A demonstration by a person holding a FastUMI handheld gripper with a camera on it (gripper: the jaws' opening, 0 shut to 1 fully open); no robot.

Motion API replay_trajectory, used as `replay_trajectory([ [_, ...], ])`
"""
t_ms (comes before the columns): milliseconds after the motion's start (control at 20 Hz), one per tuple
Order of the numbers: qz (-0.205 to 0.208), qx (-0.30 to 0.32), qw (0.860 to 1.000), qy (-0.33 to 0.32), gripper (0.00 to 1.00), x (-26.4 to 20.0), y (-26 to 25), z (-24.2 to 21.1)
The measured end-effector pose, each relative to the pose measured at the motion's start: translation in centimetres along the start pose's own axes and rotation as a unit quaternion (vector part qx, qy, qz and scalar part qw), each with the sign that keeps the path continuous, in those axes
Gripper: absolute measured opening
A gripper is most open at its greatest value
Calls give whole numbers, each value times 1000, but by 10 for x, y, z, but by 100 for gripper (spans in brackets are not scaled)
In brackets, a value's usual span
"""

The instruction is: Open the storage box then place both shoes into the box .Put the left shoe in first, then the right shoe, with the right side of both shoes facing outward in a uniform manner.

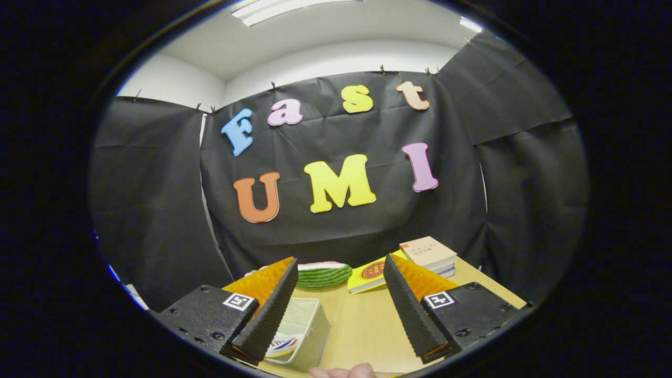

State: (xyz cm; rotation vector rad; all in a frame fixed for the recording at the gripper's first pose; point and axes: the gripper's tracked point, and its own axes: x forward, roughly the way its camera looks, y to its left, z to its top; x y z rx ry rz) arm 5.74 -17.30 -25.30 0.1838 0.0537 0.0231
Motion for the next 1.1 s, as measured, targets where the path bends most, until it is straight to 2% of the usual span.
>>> replay_trajectory([
  [250,9,-11,1000,-11,100,-13,-4,-25],
  [400,8,-40,999,-17,100,-26,-7,-37],
  [750,14,-54,997,-45,100,-34,-2,-37],
  [1100,18,-54,997,-43,100,-27,3,-42],
])
